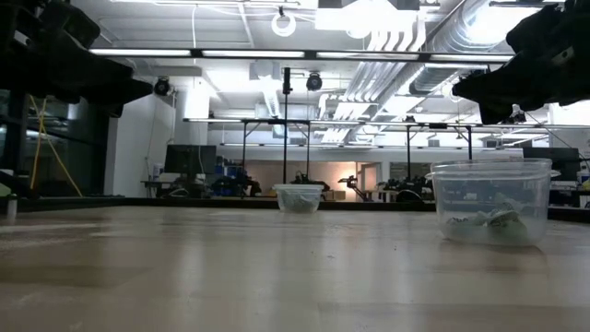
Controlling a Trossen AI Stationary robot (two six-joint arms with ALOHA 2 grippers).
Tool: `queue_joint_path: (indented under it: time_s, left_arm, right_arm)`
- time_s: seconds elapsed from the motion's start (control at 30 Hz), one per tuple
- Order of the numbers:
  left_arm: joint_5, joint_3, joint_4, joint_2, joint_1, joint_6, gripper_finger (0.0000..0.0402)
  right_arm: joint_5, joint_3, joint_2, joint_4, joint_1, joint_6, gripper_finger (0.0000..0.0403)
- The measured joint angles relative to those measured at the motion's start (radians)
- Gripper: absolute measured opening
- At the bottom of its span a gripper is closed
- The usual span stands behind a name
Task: Pick and place Stevia / Truvia into bins
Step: Return to Home Position
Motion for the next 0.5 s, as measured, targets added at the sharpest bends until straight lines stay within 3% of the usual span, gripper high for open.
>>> queue_joint_path:
  time_s: [0.5]
  left_arm:
    - [0.000, 0.000, 0.000, 0.000, 0.000, 0.000, 0.0253]
  right_arm:
    - [0.000, 0.000, 0.000, 0.000, 0.000, 0.000, 0.0000]
